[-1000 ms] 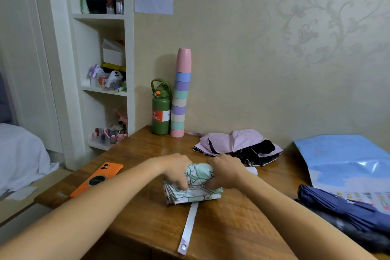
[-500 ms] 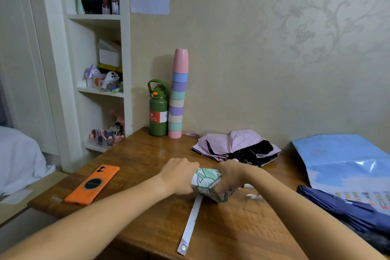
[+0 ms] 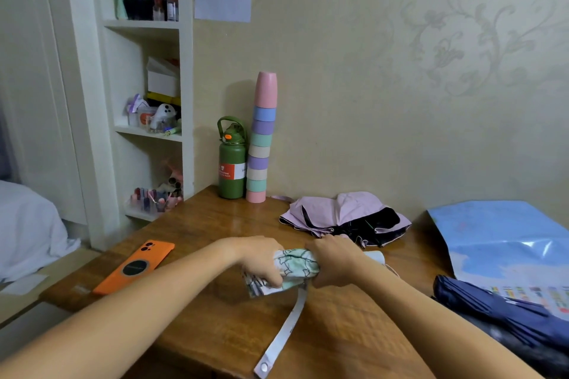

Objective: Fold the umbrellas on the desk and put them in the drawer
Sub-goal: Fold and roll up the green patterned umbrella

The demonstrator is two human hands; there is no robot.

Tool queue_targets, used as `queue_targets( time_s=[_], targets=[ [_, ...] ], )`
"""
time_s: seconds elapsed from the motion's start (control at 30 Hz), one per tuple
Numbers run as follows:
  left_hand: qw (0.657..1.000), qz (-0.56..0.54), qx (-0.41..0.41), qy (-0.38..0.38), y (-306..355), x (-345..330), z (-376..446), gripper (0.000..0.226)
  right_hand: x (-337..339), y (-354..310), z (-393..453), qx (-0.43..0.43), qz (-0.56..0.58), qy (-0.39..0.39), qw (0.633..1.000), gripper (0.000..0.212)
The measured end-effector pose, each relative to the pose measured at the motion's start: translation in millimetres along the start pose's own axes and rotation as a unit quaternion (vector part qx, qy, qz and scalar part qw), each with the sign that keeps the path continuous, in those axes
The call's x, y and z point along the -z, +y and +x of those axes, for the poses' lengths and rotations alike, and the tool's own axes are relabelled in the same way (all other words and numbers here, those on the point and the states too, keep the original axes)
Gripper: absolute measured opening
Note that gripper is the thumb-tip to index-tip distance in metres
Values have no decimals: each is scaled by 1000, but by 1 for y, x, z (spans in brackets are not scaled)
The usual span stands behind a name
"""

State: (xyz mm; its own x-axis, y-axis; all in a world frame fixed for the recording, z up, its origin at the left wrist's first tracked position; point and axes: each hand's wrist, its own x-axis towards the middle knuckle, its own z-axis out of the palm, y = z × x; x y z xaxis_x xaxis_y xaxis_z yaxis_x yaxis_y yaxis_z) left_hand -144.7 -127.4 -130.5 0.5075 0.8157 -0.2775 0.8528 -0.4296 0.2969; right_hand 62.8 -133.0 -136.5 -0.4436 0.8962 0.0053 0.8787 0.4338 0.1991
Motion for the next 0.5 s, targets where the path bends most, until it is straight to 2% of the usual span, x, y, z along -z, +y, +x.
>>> queue_targets(
  time_s=[0.07, 0.13, 0.2, 0.27, 0.3, 0.37, 0.43, 0.5],
  targets=[
    [987, 129, 8, 93, 6, -9, -1, 60, 5, 5, 1, -19, 39, -38, 998, 41],
    [960, 225, 17, 168, 15, -24, -1, 74, 11, 8, -1, -32, 93, -88, 991, 44],
    [949, 234, 22, 209, 20, -33, 0, 64, 17, 9, -5, -24, 132, -130, 982, 41],
    [953, 217, 27, 209, 19, -31, -2, 52, 16, 7, -4, -16, 142, -148, 979, 34],
    [958, 204, 30, 199, 18, -28, -3, 49, 14, 4, -4, -12, 138, -137, 981, 35],
    [972, 155, 43, 169, 13, -22, -4, 44, 7, 1, 0, -5, 73, -68, 995, 44],
    [986, 76, 50, 138, 5, -17, -4, 42, -2, -2, 4, 0, -2, 13, 1000, 56],
    [995, -21, 27, 96, -7, -13, -4, 41, -4, -6, 5, 20, -35, 79, 996, 54]
  ],
)
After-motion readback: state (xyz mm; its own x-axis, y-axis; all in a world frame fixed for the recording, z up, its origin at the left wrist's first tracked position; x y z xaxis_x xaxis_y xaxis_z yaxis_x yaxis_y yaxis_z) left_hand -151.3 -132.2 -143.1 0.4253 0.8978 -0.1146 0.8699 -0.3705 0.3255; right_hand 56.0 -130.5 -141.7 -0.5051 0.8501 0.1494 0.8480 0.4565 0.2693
